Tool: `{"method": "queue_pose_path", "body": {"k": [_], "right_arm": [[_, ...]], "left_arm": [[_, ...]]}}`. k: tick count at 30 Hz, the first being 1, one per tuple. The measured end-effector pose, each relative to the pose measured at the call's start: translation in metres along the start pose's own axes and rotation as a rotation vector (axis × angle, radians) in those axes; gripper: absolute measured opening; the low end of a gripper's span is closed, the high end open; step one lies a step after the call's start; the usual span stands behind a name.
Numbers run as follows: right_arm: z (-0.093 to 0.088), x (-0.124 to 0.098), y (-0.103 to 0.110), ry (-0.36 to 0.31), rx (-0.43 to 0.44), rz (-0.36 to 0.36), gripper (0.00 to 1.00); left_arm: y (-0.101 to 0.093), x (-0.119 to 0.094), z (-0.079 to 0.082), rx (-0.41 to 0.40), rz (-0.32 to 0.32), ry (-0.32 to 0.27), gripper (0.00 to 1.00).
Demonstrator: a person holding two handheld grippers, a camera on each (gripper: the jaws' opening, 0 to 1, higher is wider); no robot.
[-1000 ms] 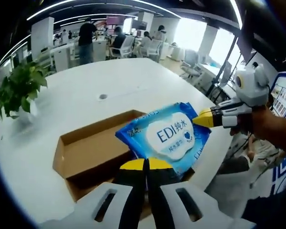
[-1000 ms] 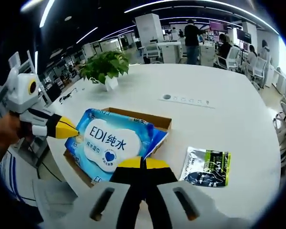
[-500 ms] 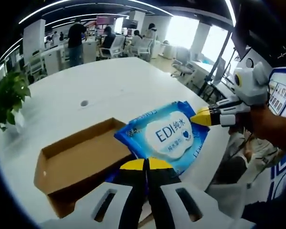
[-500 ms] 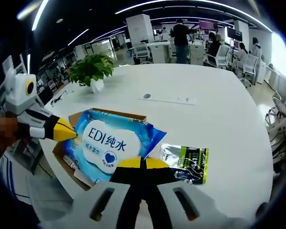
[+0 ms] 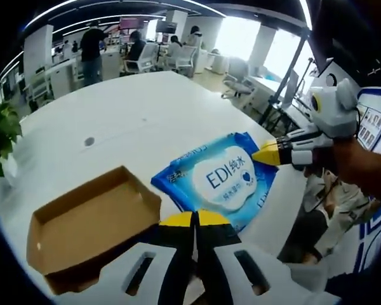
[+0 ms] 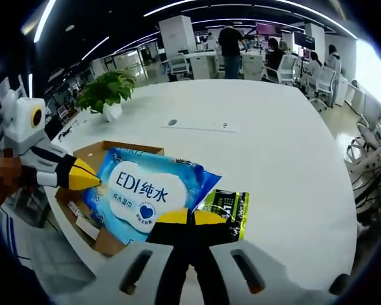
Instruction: Operate the shoe box by opening the lid, removing the specified soft item, and placing it in the target area until the item is outside and the box remains undamaged.
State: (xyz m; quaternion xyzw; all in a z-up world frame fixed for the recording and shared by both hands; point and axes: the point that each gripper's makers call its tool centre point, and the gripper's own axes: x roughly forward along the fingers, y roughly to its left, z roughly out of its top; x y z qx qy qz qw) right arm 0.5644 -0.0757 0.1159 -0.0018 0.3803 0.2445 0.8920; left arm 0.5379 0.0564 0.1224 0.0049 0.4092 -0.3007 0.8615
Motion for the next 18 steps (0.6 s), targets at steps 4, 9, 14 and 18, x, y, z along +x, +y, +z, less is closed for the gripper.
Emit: {"method": "queue_pose_path", "body": {"k": [4,9,14,18], "right_arm": [[-0.004,0.004,-0.013,0.007,0.006,-0.003,0.00],[-0.009,0.012,-0.030,0.017,0.014,-0.007,0.00],[-0.013,0.022,-0.039,0.029,0.014,-0.008,0.00],[-0.016,0.030,-0.048,0.037,0.013,-0.013,0.00]], "left_arm": [[-0.005,0.016,0.000,-0.001,-0.005,0.010,0.00],[-0.009,0.032,0.001,0.000,-0.007,0.025,0.00],[-0.008,0.047,-0.001,0.002,-0.003,0.040,0.00],[-0.007,0.059,-0.005,0.002,-0.004,0.054,0.00]]}}
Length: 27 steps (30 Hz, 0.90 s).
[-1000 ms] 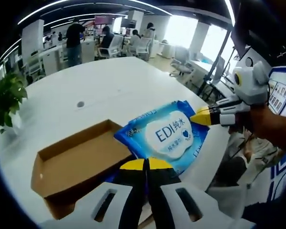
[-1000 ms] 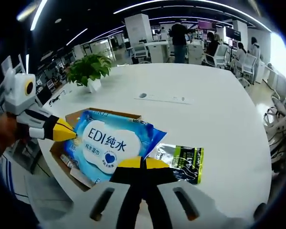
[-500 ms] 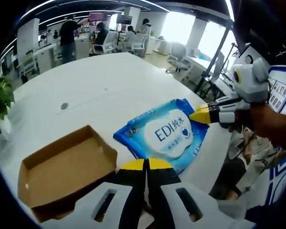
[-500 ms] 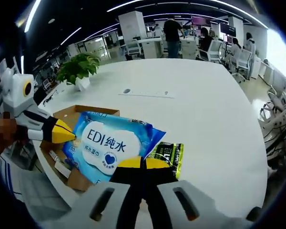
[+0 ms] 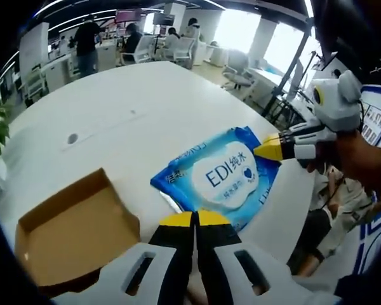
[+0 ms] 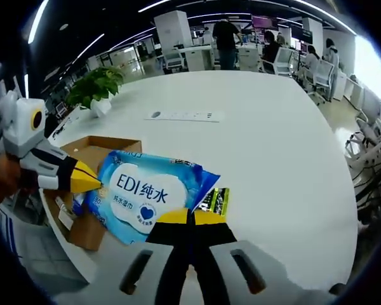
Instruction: Operate the shoe box by opening the lid, removing the specified soft item, and placing it in the target area until the item is outside and the box remains undamaged.
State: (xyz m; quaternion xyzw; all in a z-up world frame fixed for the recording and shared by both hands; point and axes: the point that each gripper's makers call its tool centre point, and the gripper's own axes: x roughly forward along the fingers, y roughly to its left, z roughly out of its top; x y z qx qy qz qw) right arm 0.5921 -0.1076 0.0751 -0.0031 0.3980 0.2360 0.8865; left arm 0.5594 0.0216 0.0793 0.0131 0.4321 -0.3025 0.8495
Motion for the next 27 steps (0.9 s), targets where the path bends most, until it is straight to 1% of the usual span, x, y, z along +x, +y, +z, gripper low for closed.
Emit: {"method": "queue_pose_path", "body": {"k": [10,17,27], "right_arm": [[-0.014,0.023,-0.016,0.031,0.010,-0.006,0.00],[-0.023,0.039,-0.024,0.052,0.016,-0.004,0.00],[-0.037,0.054,-0.033,0.081,0.030,-0.001,0.00]], "left_arm": [[0.005,0.031,-0.009,0.014,0.002,0.038,0.00],[0.013,0.055,-0.021,0.011,0.006,0.082,0.00],[0.018,0.072,-0.028,0.003,0.009,0.107,0.00]]}}
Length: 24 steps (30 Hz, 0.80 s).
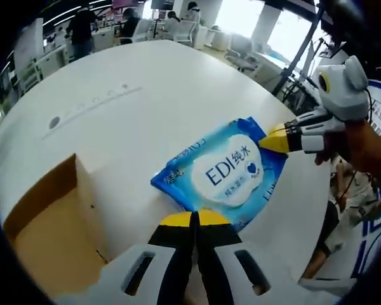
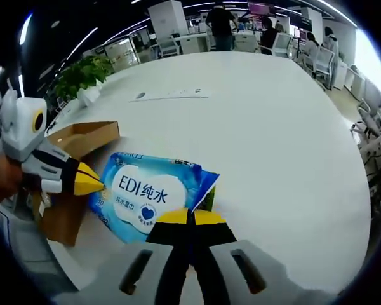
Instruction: Operate the shoe box by opening the lid, removing the specified soft item, and placing it in the target area until the item is outside and the box remains undamaged.
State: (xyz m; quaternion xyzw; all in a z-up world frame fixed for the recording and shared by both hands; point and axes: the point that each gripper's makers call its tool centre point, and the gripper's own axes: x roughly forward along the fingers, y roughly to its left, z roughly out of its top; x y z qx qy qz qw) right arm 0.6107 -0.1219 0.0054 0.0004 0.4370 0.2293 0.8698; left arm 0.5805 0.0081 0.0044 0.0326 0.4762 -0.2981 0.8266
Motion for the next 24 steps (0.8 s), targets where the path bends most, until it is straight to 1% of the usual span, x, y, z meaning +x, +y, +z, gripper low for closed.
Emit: {"method": "queue_pose_path", "body": {"k": [7,14,19,21,24], "right_arm": [[-0.0043,0.0061,-0.0030,0.012,0.000,-0.001,0.00],[-0.0038,0.0082,-0.0040,0.013,0.011,0.002,0.00],[-0.0037,0.0084,-0.0040,0.008,0.004,0.004,0.00],[-0.0031,0.0075,-0.0044,0.001,-0.006,0.004,0.01],[-0.0018,0.0059,-0.0044,-0.008,-0.003,0.006,0.08]], "left_arm": [[0.0031,0.0064,-0.0012,0.004,0.005,0.007,0.00],[0.0048,0.0070,0.0006,0.003,0.005,0.000,0.00],[0.0048,0.0065,0.0004,0.009,0.005,-0.002,0.00],[0.0045,0.0057,0.0001,0.007,0.004,-0.002,0.01],[0.0016,0.0034,0.0004,0.008,0.003,-0.008,0.05]]}}
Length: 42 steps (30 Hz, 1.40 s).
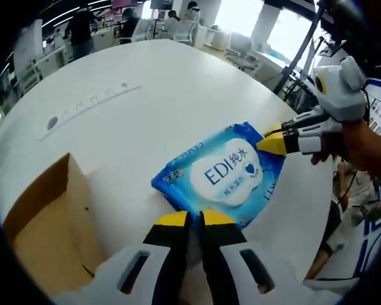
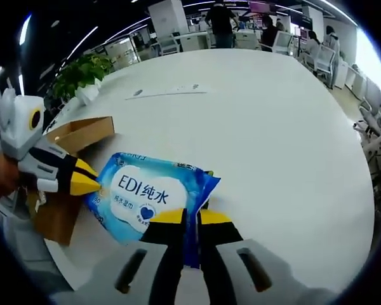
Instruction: Operate the shoe box by opening the lid, removing the specified soft item, and placing it in the target area until the item is outside and the box remains undamaged.
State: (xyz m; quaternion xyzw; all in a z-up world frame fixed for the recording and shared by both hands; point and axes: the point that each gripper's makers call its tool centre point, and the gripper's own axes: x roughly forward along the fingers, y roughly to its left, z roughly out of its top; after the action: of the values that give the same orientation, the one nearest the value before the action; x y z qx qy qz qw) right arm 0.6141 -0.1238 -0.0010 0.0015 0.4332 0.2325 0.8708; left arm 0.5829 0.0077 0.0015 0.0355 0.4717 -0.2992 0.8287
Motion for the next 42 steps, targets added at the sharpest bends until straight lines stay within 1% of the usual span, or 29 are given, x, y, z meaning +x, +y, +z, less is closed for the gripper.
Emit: {"method": "queue_pose_path", "body": {"k": [4,8,10,17,25,32,37,42], "right_arm": [[0.004,-0.005,-0.001,-0.017,0.001,-0.007,0.11],[0.007,-0.012,-0.001,-0.038,-0.002,-0.018,0.15],[0.009,-0.015,-0.001,-0.049,-0.004,-0.023,0.16],[0.013,-0.032,0.007,-0.080,-0.006,-0.036,0.18],[0.016,-0.052,0.020,-0.101,-0.014,-0.050,0.17],[0.026,-0.071,0.038,-0.128,-0.034,-0.058,0.17],[0.031,-0.078,0.053,-0.139,-0.052,-0.056,0.17],[0.035,-0.082,0.074,-0.148,-0.068,-0.045,0.17]], "left_arm": [[0.000,-0.007,0.003,0.006,0.016,-0.021,0.10],[-0.003,-0.017,0.009,0.006,0.014,-0.042,0.12],[-0.002,-0.022,0.010,0.009,0.021,-0.048,0.16],[-0.004,-0.048,0.012,0.023,0.026,-0.080,0.20],[0.001,-0.076,0.005,0.019,0.039,-0.096,0.21],[0.006,-0.098,0.001,0.019,0.058,-0.124,0.19],[0.012,-0.114,-0.003,0.014,0.072,-0.139,0.19],[0.021,-0.130,-0.014,0.000,0.086,-0.144,0.19]]}}
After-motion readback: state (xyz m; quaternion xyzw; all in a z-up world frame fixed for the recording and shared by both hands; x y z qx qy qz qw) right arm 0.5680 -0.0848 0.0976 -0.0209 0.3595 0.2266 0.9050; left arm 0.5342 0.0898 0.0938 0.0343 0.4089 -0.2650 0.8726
